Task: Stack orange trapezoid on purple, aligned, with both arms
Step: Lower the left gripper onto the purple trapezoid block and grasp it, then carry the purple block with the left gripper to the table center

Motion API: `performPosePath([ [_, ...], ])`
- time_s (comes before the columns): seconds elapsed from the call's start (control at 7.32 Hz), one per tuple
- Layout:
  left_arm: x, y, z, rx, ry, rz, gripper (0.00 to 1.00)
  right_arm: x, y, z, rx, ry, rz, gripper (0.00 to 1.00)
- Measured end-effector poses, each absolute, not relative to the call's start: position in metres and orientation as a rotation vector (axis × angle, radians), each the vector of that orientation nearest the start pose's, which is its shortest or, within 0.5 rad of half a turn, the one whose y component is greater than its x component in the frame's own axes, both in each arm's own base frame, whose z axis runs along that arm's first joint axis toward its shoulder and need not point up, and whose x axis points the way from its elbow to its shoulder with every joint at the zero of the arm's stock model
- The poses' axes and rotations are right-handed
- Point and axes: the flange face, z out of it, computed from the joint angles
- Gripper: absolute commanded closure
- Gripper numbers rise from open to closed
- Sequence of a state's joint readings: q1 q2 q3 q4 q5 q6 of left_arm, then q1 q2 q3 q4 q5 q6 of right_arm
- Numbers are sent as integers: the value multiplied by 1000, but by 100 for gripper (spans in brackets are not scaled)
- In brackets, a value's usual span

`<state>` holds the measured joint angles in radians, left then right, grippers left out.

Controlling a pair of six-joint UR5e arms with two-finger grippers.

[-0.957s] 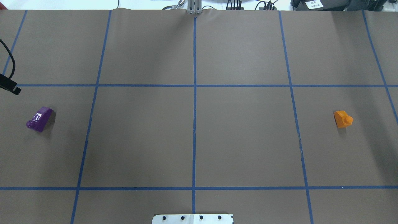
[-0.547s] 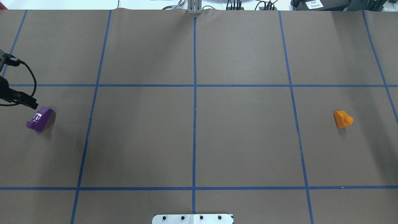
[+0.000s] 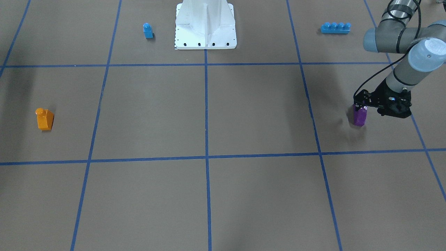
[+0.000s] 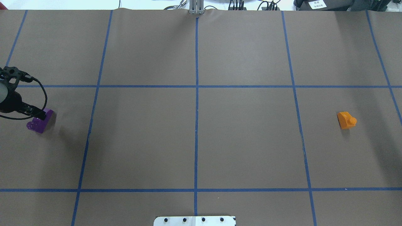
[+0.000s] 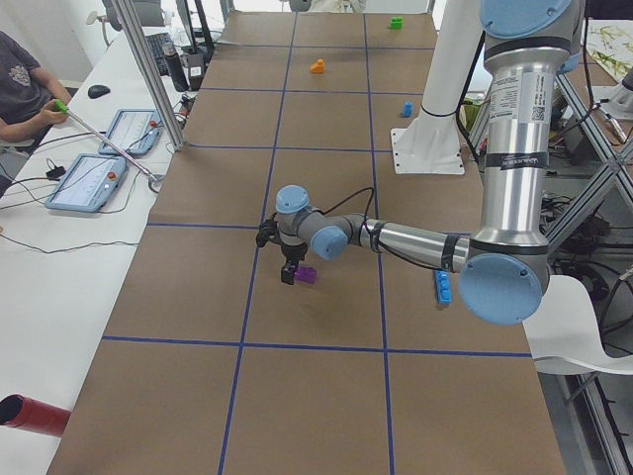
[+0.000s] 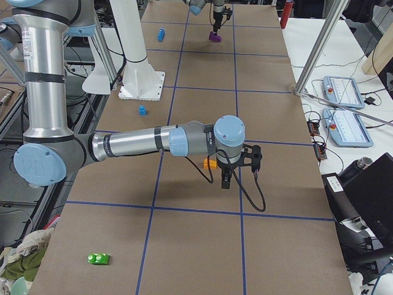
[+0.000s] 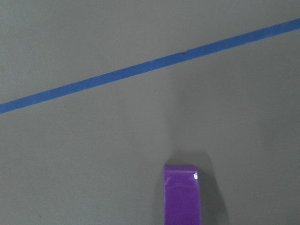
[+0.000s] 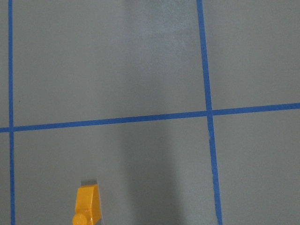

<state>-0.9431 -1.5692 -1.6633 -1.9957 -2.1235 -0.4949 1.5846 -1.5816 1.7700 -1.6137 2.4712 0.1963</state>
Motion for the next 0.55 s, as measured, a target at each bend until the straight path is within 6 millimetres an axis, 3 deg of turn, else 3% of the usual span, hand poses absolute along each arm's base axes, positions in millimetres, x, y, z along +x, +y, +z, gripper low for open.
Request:
performPosePath([
  [0.14, 245, -464, 578, 132, 730, 280, 2, 62, -487, 561, 53, -908, 130, 0],
  [0.27, 250, -461, 579, 125, 730, 290, 17, 62, -487, 560, 53, -908, 130, 0],
  [0.55, 257, -456, 582, 103, 739, 305, 93, 62, -487, 560, 54, -909, 129, 0],
])
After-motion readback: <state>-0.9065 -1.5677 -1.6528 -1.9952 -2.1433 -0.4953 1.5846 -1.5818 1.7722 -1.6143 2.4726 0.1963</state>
